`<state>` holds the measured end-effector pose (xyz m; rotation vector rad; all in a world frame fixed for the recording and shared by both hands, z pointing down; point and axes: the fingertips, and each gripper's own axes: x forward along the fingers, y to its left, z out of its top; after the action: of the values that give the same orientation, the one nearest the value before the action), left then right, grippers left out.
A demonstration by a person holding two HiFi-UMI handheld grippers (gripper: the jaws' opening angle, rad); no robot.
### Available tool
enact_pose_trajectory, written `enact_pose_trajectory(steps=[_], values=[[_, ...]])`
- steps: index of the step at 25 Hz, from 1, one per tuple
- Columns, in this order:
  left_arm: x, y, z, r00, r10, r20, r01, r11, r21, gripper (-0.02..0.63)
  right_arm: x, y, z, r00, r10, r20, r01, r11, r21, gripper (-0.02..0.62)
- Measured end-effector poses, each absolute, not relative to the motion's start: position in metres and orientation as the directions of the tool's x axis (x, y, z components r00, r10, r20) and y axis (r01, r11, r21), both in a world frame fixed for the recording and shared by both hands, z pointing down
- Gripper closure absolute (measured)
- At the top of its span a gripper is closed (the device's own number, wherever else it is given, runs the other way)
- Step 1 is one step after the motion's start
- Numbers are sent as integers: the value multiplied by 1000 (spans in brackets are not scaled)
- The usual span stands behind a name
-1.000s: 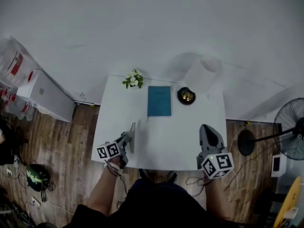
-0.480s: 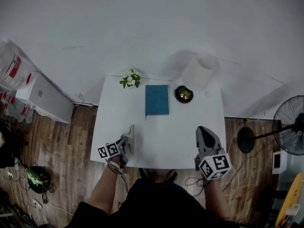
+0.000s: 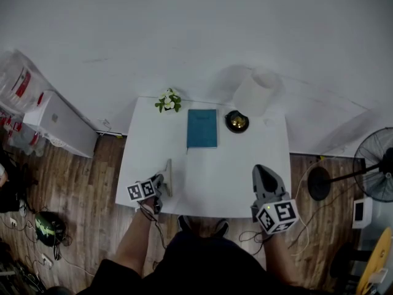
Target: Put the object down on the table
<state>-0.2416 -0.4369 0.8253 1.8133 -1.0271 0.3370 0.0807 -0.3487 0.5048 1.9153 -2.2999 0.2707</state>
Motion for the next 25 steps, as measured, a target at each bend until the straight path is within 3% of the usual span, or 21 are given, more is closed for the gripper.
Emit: enact_pose_trajectory(steps=[4,10,15,20,25], values=[[-252,-436,828,497,-499,709,-860,-174,480,413,82,-342,501,-198,-958,210,-980,191,-52,589],[-259,-439,794,455,-591,666,-871,-141,471,411,99,-332,494,-195,-962,192,-981,189,-51,589],[-260,-446,729,425,-704,569,-878,-169,448,431,111,-329,488,-203,-965,169,-979,196,-56,589],[-236,-448,643,460,-781,424,-869,-297,395,462,117,-330,479,-210,-968,137,-977,203,-61,589],[-204,-437,549,531,-813,239,-831,-444,334,563,113,-333,472,-217,-969,118,-976,212,-51,589]])
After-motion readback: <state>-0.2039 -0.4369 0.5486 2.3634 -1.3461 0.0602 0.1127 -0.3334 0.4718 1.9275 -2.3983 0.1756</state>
